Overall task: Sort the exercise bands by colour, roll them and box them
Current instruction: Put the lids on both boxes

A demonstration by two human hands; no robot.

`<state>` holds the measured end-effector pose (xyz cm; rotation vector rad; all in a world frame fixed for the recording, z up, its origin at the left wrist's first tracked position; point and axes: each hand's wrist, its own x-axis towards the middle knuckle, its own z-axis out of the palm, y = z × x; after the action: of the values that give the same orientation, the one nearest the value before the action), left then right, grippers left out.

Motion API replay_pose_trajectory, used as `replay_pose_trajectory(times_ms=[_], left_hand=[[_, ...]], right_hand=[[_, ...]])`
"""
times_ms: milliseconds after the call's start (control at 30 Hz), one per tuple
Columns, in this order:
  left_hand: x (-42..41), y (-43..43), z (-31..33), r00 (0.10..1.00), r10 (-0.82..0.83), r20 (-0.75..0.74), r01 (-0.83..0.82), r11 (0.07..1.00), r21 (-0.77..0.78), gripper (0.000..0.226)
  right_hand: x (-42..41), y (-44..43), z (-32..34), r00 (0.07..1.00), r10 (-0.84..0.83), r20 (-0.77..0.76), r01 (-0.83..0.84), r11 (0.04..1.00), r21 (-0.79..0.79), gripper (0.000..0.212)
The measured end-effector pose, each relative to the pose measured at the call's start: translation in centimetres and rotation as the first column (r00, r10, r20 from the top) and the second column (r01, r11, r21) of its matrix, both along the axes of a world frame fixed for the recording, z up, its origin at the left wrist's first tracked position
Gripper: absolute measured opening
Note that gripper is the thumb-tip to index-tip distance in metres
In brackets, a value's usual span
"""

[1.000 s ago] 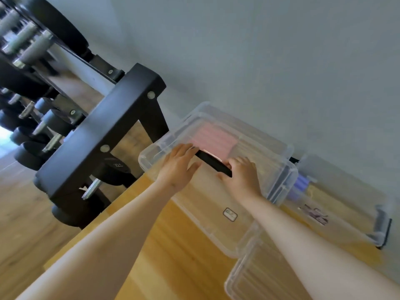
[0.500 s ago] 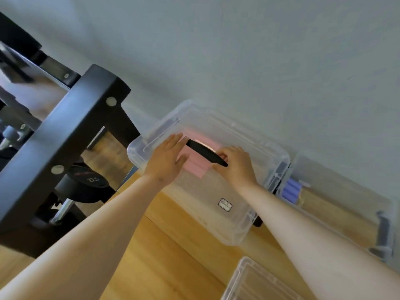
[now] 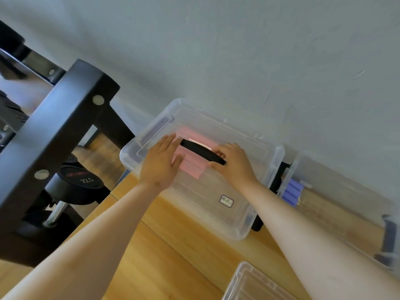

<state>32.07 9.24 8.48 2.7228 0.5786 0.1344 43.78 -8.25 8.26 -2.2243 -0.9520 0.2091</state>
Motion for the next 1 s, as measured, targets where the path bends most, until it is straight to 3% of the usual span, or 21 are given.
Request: replay_pose_trajectory(times_ms=[433,800,1000], left_hand=[[-2.7,-0.9,0.2,0.999,0.029,-0.027,-0.029,0.999,0.016,0.053],[-9.8,-2.9,0.8,0.997,0.072,-0.037,-0.073,0.997,-0.036,0.054],[-9.9,-2.0,2.7,0.999,0.048,-0.015,-0.049,0.997,-0.051,0.053]], right_hand=[[-2.5,-0.5,-0.2,1.0,0.008,0.01,-0.008,1.0,-0.008,0.025],[-8.6,-1.7,0.0,0.999,0.05,-0.005,-0.05,0.998,-0.042,0.028],[-10.6,-3.6,2.2,0.996,-0.028,-0.082,0.026,0.999,-0.027,0.044]])
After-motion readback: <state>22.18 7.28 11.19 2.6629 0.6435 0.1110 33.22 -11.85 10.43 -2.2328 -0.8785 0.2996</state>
